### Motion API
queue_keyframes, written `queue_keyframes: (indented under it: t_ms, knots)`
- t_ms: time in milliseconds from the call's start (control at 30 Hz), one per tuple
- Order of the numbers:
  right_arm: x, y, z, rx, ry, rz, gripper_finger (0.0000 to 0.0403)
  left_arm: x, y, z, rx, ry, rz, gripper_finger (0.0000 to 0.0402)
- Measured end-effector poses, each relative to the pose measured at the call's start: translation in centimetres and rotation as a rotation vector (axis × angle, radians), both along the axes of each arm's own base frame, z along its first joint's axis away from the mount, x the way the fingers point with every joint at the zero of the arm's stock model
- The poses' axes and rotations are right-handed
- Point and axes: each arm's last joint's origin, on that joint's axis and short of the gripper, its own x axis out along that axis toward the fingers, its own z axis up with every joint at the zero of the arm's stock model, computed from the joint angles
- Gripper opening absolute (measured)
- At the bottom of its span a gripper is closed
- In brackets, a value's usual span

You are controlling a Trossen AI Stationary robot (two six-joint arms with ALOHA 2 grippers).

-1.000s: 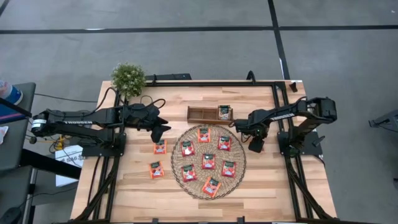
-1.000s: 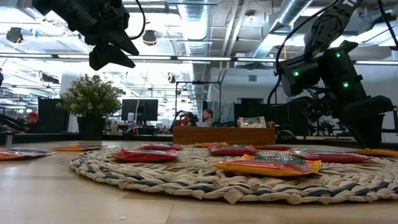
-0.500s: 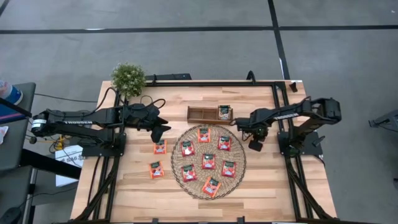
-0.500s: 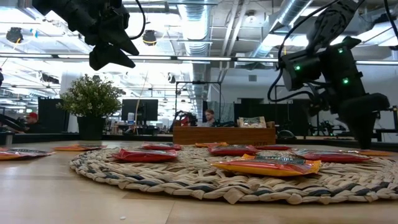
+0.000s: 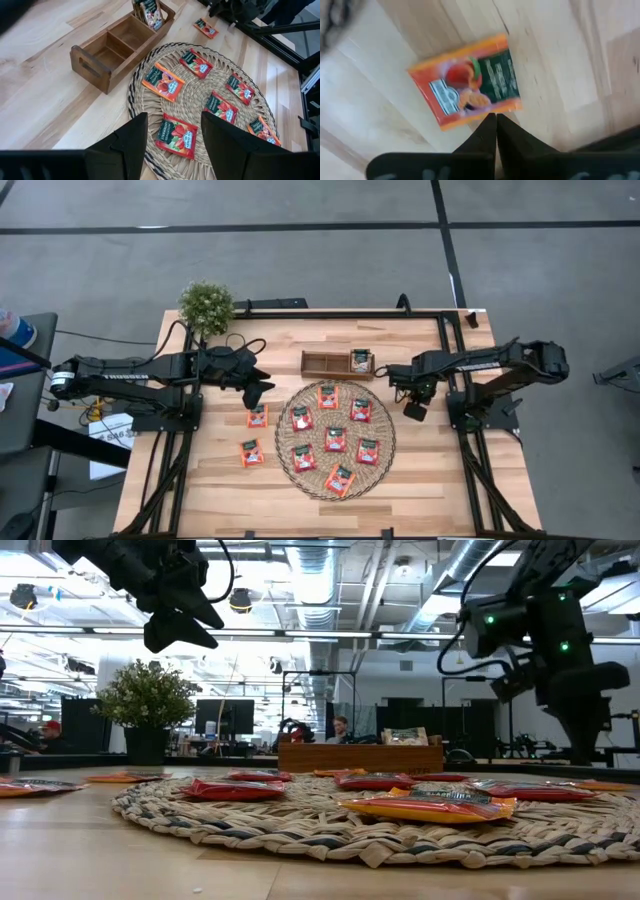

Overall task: Pick & Place Tea
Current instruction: Put the pink tea bag into the middle section of the wooden organizer

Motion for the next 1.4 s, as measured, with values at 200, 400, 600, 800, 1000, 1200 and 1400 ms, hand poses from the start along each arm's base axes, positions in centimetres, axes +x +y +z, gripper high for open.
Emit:
queue_keyframes:
  t_ms: [200,400,600,800,1000,1200,1400]
  knots:
    - [0.2,-0.3,0.3,-0.009,-0.068,-0.012,0.0061,0.0,0.0,0.0,0.0,0.0,0.0,0.0177]
    - [0.5,-1.2,-0.6,0.002,-0.022,-0.029,0.0148,0.0,0.0,0.0,-0.003,0.0,0.002,0.0177]
    - [0.9,-2.0,-2.7,0.03,0.095,-0.065,0.0226,0.0,0.0,0.0,-0.003,0.0,0.002,0.0177]
    - [1.4,-2.3,-4.8,0.117,0.194,-0.069,0.0235,0.0,0.0,0.0,-0.002,0.0,0.001,0.0177]
    - [1.4,-2.1,-5.3,0.163,0.22,-0.081,0.017,0.0,0.0,0.0,0.0,0.002,-0.001,0.0177]
    - [1.1,-2.0,-4.1,0.125,0.14,-0.075,0.0072,0.0,0.0,0.0,0.016,0.005,-0.01,0.0177]
    - [0.8,-2.0,-2.7,0.086,0.082,-0.076,0.0006,0.0,0.0,0.0,0.017,0.004,-0.011,0.0177]
